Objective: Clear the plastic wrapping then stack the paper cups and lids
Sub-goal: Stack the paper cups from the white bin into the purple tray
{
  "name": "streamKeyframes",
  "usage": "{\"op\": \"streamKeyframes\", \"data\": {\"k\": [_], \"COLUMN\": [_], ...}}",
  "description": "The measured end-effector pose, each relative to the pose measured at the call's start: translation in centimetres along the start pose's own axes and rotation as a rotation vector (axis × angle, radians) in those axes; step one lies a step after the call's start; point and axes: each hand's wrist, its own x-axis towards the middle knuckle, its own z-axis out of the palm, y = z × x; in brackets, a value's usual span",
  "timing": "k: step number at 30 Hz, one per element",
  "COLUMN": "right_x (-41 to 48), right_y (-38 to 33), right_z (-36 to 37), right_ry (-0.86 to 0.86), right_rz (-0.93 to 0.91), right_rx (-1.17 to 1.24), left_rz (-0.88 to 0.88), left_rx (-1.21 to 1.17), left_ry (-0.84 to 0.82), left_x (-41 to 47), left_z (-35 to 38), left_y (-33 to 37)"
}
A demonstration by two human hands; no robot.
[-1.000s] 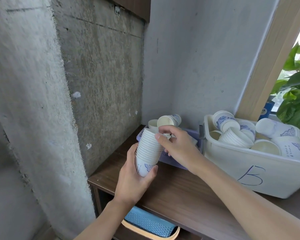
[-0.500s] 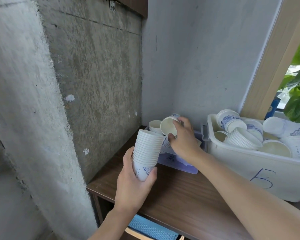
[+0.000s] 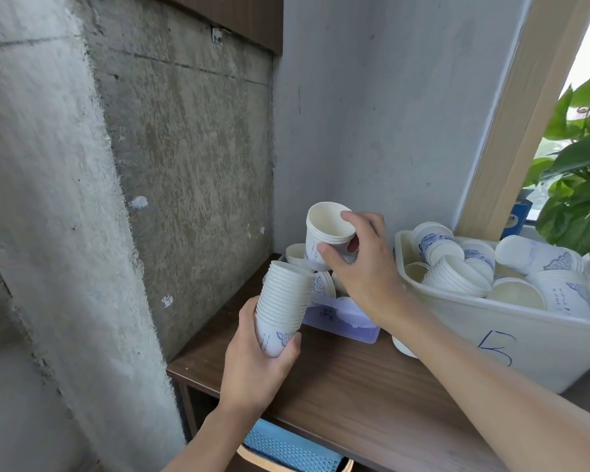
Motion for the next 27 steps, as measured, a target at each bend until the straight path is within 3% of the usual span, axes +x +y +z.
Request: {"op": "streamKeyframes", "data": {"k": [7,12,27], "right_x": [-0.6,-1.3,-2.2], "right_y": [-1.9,-1.3,-0.8], "right_z": [-0.4,0.0,1.7], "right_ry": [-0.059,-0.213,-0.287], "right_rz": [0.048,0.12,0.196], "right_rx": [0.135,0.141,0.222], "left_rz": [0.056,0.076,0.028], "left_rx": [-0.001,0.002,0.013], "left_ry": [0.005,-0.014,-0.035], "left_x": [0.2,0.2,0.6], "left_z": [-0.1,-0.3,-1.0], "left_y": [0.2,0.8,0.5]}}
